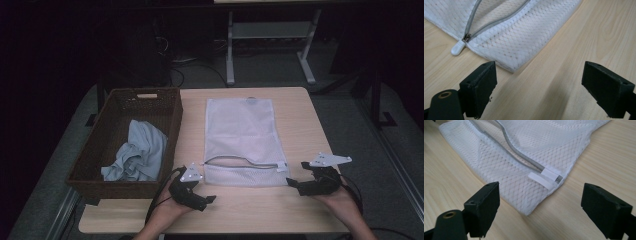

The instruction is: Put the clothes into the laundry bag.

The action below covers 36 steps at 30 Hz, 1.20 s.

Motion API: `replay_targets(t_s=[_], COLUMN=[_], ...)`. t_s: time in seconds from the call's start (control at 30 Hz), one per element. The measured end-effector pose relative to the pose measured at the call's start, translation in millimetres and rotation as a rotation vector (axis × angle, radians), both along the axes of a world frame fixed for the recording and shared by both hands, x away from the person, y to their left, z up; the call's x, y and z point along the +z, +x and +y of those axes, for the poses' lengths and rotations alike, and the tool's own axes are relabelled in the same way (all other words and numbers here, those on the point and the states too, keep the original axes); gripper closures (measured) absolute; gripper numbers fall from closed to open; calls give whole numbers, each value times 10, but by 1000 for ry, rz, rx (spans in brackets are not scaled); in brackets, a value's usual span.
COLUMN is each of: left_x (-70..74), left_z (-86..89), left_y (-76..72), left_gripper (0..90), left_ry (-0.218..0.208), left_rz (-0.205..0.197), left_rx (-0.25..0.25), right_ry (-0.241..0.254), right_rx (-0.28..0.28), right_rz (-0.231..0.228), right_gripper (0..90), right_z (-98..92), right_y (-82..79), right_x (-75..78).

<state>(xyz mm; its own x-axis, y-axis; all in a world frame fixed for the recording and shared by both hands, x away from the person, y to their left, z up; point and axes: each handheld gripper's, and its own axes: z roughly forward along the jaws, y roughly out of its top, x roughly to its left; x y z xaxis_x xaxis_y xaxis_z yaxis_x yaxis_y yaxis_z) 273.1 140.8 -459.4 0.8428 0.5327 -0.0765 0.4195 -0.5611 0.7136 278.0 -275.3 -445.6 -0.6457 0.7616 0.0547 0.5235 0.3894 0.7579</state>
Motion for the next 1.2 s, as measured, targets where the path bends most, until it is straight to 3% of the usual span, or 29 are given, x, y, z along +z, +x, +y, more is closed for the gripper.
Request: replay_targets(t_s=[0.1,0.2,0.47,1.0,1.2], left_x=[12,11,29,23,20], left_z=[5,7,9,6,4], left_y=[-6,-6,-29,-17,-17], left_gripper=[122,122,122,123,123], left_ry=[-4,-1,-4,-4,-3], left_rz=[-4,-4,-11,-4,-2], left_rx=[-1,-4,2,8,7], right_ry=[18,-4,2,24,23], right_rx=[-1,7,29,37,43], right_rz=[-3,0,-4,-39,-13], right_gripper=[165,166,185,263,289], right_z=[2,52,149,270,271], right_y=[68,152,298,608,674], right_x=[19,30,101,254,245])
